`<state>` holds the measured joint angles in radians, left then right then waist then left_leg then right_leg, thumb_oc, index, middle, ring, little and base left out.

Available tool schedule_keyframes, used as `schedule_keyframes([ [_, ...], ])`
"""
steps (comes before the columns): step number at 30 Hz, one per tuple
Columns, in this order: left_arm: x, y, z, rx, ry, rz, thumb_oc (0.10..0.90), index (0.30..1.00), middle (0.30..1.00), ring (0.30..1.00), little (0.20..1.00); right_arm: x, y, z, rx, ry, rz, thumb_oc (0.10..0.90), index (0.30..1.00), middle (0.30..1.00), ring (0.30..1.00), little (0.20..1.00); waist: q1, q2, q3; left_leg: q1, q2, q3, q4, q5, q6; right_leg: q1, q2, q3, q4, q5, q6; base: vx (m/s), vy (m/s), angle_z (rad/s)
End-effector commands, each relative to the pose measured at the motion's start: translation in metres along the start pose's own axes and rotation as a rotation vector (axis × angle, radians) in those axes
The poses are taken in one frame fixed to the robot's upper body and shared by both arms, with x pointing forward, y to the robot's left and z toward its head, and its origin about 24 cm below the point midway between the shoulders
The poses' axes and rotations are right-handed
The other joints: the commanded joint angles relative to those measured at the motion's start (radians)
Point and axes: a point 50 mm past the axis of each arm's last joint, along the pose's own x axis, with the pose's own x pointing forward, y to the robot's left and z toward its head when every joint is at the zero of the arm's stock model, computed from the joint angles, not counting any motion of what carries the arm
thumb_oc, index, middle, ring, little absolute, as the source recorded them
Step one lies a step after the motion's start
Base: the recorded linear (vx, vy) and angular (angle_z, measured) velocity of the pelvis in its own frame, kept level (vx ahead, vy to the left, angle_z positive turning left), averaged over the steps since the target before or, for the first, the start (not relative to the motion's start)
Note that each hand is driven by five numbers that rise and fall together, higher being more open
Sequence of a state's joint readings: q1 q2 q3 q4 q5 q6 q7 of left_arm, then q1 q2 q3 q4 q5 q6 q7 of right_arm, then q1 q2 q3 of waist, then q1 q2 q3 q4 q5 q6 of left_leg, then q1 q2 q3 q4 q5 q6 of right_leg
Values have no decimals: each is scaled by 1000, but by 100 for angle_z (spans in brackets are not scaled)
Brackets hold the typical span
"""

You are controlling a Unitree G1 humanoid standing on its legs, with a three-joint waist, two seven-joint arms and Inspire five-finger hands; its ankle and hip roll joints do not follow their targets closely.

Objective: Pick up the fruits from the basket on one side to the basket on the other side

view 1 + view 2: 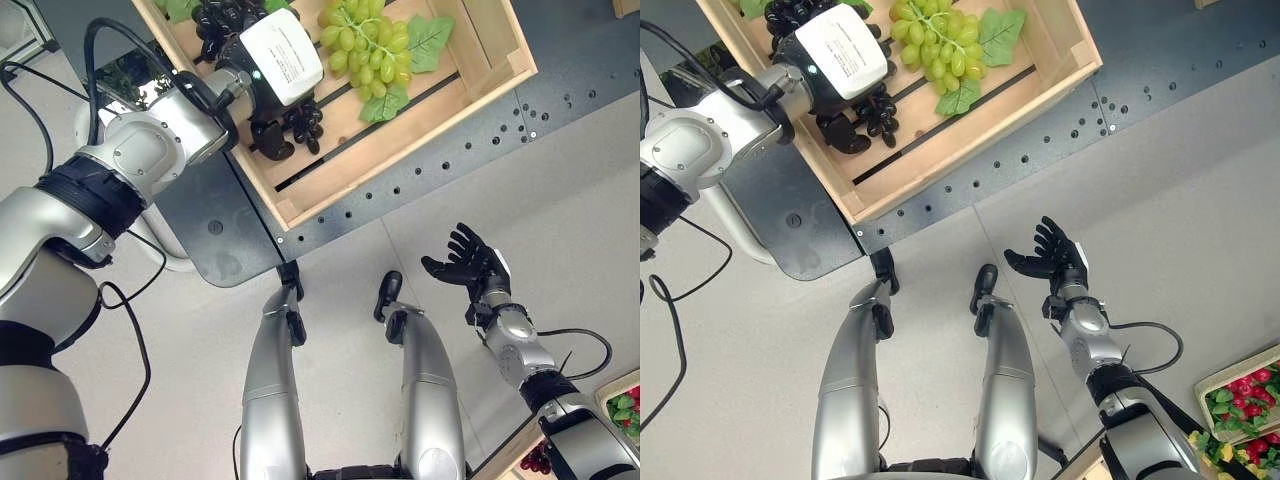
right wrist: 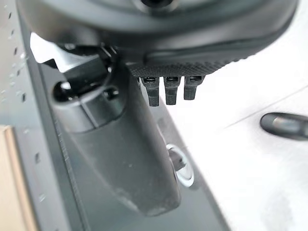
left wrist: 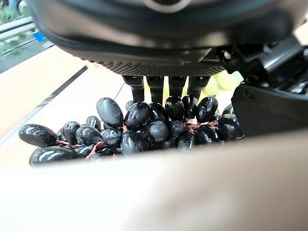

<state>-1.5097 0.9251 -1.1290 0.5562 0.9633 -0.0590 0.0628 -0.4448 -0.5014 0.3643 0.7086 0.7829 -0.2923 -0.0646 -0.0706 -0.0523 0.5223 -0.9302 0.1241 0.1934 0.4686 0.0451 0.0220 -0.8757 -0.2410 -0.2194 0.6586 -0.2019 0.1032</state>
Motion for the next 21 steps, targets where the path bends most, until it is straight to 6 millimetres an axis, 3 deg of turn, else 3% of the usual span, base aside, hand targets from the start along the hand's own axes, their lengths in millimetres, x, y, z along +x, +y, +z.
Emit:
schedule_keyframes([
  [1,-37,-56,-80,206,558,-374,580,571,571,571,571,-6,0,26,81,-178,-5,800,900,900,900,900,-45,-8,-2,83,-24,46,-25,-146,-10,-6,69,-14,-109,123,-25,0,0,0],
  [2,-38,-60,-77,202,550,-370,400,300,300,300,300,-7,4,27,83,-186,5,800,900,900,900,900,-45,-7,-2,85,-25,47,-25,-146,-11,-4,69,-14,-110,121,-25,0,0,0],
  [9,-38,-73,-55,142,416,-265,400,300,300,300,300,-12,16,41,91,-252,60,800,900,900,900,900,-48,5,-2,136,-27,62,-44,-148,-15,33,63,-15,-108,109,-25,2,3,-6],
  [21,-45,-73,-37,-10,247,-111,400,300,300,300,300,-22,17,38,82,-237,90,800,900,900,900,900,-42,29,-2,306,-33,83,-79,-152,-16,185,57,-19,-131,89,-20,19,-7,-5],
])
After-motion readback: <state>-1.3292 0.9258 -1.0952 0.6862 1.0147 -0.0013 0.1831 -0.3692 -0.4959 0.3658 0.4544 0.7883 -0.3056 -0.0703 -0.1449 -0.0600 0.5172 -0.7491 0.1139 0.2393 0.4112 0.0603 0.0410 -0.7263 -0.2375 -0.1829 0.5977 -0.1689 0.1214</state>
